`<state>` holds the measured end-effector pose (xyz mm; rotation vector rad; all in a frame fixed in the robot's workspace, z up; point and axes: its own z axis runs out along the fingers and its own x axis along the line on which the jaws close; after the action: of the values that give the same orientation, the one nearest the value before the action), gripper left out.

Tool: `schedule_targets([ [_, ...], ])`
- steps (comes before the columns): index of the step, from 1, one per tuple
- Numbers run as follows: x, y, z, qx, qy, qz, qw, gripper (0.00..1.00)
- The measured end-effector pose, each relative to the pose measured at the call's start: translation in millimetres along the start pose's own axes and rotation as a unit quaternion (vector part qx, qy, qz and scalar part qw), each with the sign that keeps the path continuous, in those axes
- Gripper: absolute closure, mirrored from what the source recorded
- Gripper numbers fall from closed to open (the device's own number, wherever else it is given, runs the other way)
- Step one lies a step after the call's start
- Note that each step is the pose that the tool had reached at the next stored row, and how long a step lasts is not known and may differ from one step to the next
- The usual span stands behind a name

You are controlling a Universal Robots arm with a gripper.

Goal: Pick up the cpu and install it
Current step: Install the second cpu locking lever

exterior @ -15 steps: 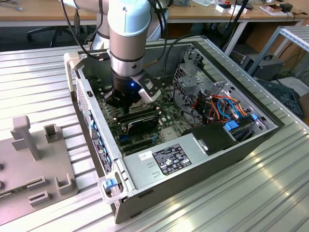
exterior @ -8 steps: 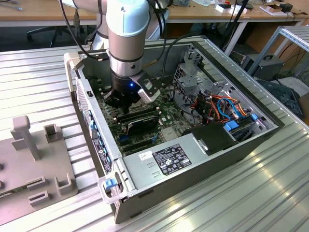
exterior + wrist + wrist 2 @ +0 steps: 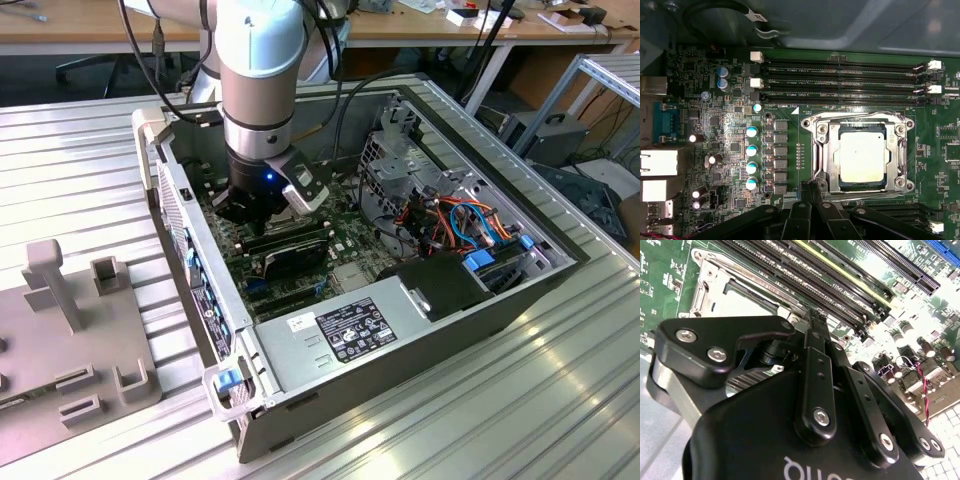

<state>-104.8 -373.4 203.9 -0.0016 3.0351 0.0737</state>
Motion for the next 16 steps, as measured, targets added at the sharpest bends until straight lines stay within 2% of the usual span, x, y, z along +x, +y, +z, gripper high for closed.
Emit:
schedule_targets([
  [6, 1.0, 0.1, 1.2, -0.0001, -0.002, 0.0, 1.0, 0.89],
  [16, 2.0, 0.0, 3.0, 0.0016, -0.002, -0.001, 1.0, 0.89],
])
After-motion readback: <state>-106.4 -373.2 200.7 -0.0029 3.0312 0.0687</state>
